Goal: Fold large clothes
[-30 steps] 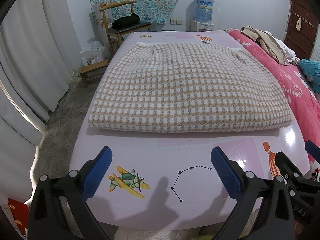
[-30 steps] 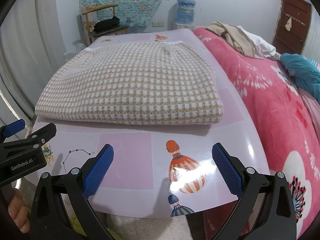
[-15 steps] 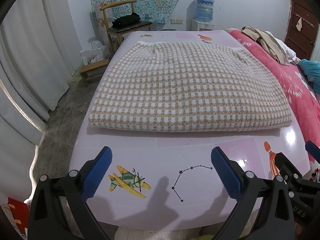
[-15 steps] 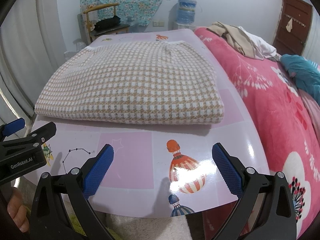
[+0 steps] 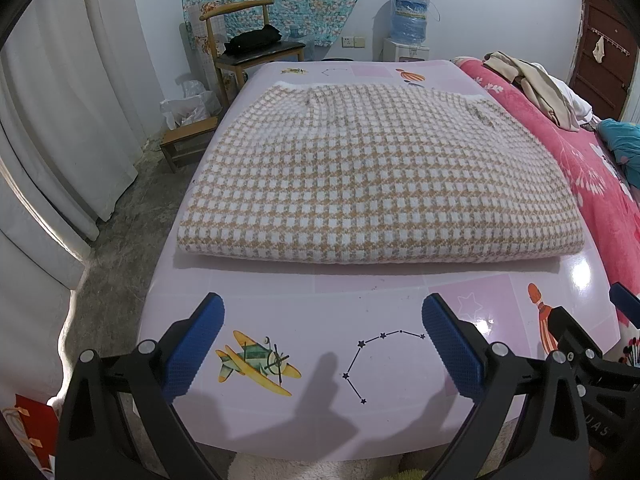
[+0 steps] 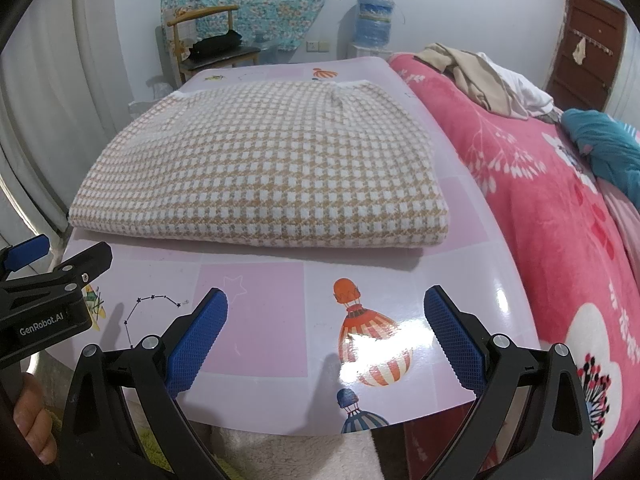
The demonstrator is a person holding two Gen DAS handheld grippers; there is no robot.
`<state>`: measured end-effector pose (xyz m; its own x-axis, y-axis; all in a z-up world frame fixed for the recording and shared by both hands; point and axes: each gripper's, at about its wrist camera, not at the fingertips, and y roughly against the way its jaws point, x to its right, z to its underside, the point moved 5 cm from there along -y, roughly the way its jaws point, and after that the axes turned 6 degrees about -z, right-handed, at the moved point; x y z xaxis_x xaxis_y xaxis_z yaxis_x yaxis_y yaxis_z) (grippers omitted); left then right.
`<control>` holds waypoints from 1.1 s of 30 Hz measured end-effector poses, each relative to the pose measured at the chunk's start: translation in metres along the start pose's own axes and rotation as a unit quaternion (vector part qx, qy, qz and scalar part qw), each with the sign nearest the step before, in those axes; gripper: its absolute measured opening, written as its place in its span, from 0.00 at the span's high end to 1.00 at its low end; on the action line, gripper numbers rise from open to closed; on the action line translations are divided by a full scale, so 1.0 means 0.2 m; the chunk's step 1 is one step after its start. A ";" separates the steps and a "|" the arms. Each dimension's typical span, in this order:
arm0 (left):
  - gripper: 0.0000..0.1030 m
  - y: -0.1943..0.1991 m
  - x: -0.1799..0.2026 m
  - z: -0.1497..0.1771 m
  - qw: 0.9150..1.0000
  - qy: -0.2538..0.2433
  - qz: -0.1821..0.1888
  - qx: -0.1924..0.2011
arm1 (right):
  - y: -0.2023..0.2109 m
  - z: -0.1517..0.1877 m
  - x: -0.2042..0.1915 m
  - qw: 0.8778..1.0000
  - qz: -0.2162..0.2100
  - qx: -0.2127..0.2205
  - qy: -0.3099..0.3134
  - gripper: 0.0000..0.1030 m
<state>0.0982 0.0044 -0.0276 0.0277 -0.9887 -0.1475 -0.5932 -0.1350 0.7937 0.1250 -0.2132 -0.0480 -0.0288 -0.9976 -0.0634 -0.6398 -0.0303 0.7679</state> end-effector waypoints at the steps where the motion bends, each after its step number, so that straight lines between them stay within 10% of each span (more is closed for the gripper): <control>1: 0.05 0.00 0.00 0.00 1.000 0.000 0.000 0.000 | 0.00 0.00 0.00 1.000 0.000 0.000 0.000 0.08; 33: 0.05 0.00 0.00 0.00 1.000 0.001 0.000 0.000 | 0.01 0.00 0.01 1.000 0.000 0.001 0.002 0.08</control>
<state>0.0980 0.0039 -0.0270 0.0292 -0.9887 -0.1468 -0.5936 -0.1353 0.7933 0.1238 -0.2154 -0.0477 -0.0253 -0.9978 -0.0615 -0.6417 -0.0310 0.7664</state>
